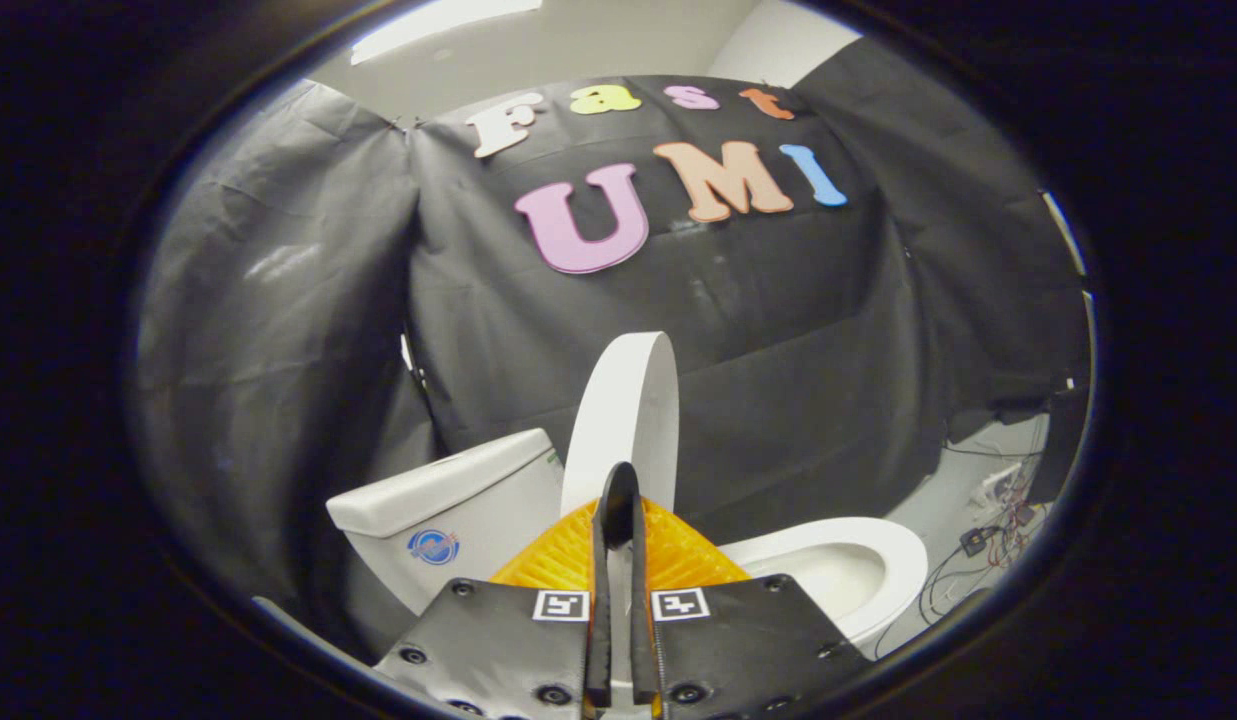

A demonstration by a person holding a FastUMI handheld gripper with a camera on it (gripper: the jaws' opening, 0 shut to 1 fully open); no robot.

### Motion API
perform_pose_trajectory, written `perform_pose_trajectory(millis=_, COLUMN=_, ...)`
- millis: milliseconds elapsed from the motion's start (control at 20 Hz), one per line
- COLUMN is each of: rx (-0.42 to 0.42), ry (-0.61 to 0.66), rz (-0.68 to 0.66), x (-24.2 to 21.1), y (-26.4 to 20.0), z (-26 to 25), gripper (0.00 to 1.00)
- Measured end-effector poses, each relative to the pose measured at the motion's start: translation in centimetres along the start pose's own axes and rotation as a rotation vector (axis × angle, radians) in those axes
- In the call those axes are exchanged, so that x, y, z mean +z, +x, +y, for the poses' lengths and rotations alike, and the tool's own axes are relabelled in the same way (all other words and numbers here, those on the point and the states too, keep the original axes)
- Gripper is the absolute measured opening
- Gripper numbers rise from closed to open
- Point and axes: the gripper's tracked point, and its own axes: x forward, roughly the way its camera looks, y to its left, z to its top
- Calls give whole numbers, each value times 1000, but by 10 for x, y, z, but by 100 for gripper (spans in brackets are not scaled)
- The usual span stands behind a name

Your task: Open the toilet lid.

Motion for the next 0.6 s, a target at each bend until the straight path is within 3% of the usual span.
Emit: perform_pose_trajectory(millis=600, rx=246, ry=-102, rz=38, x=-9, y=16, z=64, gripper=11)
